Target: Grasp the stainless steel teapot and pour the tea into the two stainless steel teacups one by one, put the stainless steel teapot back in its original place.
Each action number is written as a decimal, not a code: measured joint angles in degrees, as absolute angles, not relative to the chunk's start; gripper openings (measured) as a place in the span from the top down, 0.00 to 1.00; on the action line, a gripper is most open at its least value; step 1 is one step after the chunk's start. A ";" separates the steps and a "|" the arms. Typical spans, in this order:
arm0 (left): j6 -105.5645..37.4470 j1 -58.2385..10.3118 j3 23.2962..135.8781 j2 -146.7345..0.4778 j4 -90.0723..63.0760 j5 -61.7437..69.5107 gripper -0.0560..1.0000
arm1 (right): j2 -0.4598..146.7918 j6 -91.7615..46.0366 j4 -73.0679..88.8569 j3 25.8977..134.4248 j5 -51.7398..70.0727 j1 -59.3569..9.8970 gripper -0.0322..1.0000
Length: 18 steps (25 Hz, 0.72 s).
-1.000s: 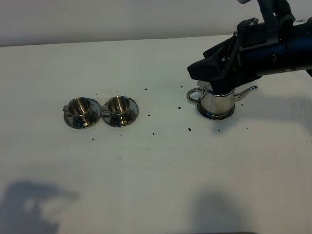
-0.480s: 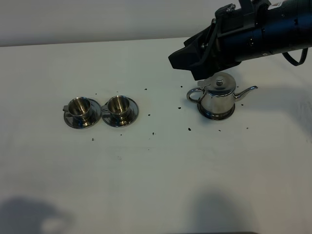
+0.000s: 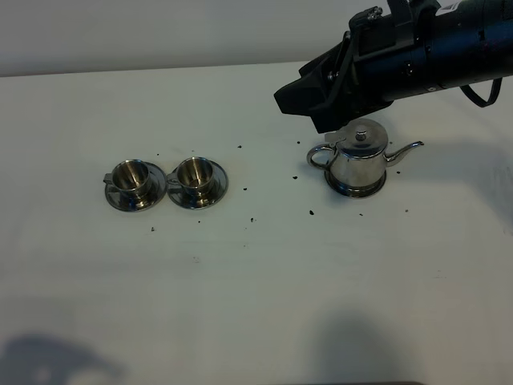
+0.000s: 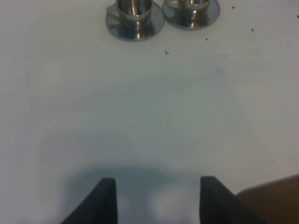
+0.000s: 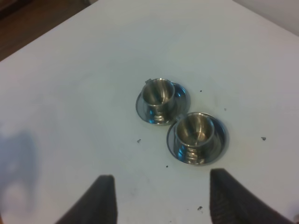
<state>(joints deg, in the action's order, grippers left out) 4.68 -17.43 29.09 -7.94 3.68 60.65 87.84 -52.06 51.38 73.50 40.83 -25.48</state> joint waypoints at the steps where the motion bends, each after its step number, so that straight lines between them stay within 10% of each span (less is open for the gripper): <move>1: 4.68 -17.21 29.09 -7.87 3.68 60.65 0.53 | 87.84 -52.06 51.38 73.55 40.71 -25.48 0.55; 11: 4.17 3.61 29.02 -5.33 3.48 60.60 0.53 | 89.52 -49.68 51.38 73.84 38.14 -25.48 0.55; 18: 4.12 6.02 29.02 -0.32 3.48 60.74 0.53 | 93.28 -47.95 50.84 79.82 41.06 -25.48 0.55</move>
